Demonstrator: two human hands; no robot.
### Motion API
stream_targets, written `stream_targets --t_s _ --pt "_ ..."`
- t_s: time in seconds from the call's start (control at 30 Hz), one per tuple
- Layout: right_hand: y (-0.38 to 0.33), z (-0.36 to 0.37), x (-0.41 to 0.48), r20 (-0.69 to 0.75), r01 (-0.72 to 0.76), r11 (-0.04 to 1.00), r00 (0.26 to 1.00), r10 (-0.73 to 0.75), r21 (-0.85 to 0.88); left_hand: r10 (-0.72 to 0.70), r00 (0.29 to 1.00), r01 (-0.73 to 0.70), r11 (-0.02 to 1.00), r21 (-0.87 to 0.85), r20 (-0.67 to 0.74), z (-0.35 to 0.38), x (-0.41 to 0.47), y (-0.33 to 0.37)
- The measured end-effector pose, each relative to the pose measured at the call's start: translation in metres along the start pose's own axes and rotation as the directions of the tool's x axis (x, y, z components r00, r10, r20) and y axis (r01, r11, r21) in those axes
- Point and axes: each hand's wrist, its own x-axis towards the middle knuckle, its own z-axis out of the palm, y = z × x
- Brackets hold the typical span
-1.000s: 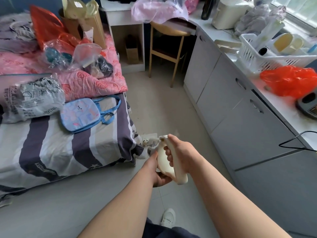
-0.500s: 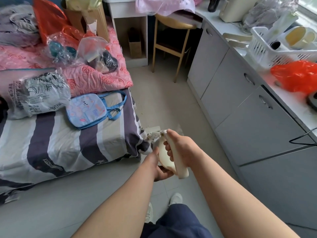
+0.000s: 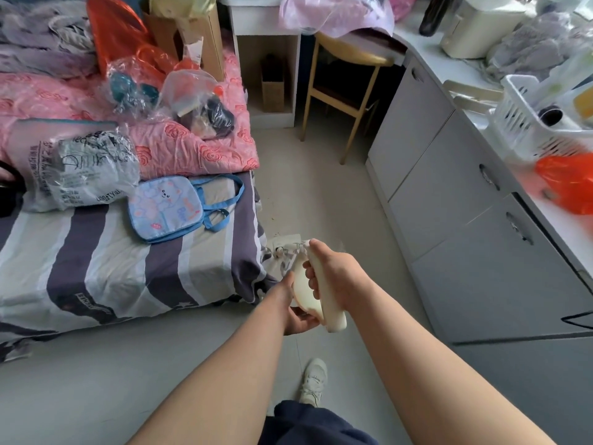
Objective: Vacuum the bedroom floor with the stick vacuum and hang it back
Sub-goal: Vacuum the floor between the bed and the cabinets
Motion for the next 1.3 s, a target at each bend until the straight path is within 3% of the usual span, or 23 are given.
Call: stream_targets --t_s 0.63,1.3 --pt "-0.047 -0.027 0.047 0.058 -0.002 0.998 0.998 0.005 -0.056 0.100 0.995 -0.101 0.994 -0.052 -0.015 0.055 0.020 0.021" --pt "-0.082 0.012 0.071 0.003 -0.004 1.000 1.000 0.004 0.013 0.110 0.993 -0.111 0.994 -0.001 0.048 0.053 0.025 0.078"
